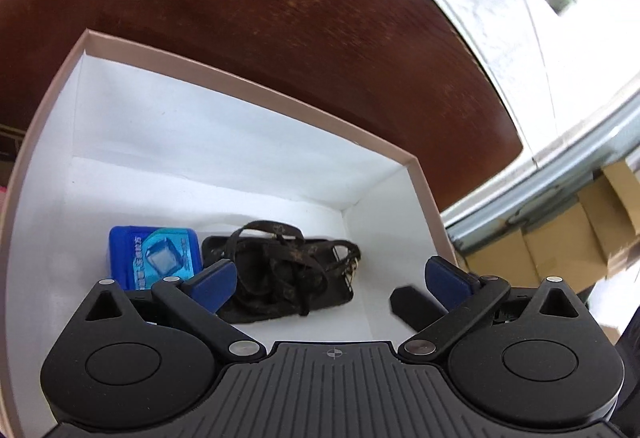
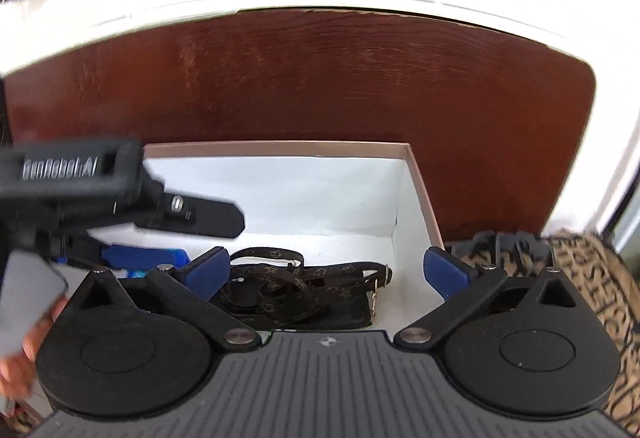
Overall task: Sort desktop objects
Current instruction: 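Open the left gripper to drop the strap into the box, then move the left tool back to the pile toward the white insole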
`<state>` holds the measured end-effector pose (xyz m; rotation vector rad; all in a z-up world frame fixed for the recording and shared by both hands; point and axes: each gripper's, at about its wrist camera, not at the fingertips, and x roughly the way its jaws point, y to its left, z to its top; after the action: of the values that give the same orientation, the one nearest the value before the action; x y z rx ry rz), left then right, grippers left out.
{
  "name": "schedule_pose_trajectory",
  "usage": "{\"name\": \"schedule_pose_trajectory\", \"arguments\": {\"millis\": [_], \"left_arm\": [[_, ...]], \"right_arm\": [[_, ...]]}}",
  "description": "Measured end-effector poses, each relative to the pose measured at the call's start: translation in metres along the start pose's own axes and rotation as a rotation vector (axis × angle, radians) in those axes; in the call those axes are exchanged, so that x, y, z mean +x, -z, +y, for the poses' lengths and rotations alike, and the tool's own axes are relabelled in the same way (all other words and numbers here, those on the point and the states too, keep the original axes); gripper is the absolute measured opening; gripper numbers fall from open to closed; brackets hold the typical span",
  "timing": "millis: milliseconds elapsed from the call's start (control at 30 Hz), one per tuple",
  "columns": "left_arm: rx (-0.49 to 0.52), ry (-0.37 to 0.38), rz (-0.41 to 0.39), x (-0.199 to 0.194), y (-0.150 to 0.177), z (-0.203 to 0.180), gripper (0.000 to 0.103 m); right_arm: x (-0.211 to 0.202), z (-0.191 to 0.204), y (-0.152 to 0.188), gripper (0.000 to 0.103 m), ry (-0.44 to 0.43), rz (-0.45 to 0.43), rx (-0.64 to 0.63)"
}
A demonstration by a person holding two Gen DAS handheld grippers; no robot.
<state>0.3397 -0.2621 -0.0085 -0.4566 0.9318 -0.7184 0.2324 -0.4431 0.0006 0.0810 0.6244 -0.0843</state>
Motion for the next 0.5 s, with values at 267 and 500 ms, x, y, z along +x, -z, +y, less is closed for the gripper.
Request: {"name": "schedule_pose_trajectory", "arguments": {"millis": [267, 500], "left_arm": [[0.109, -0.019, -0.065, -0.037, 0.019, -0.022, 0.103], [0.170, -0.072, -0.118, -0.069, 0.039, -0.038, 0.103]], "right_arm": [[-0.028, -0.002, 0.008, 0.102, -0.041, -0.018, 0.083], [-0.054, -0.001, 0.018, 0.102, -0.065, -0.034, 0.122]]}}
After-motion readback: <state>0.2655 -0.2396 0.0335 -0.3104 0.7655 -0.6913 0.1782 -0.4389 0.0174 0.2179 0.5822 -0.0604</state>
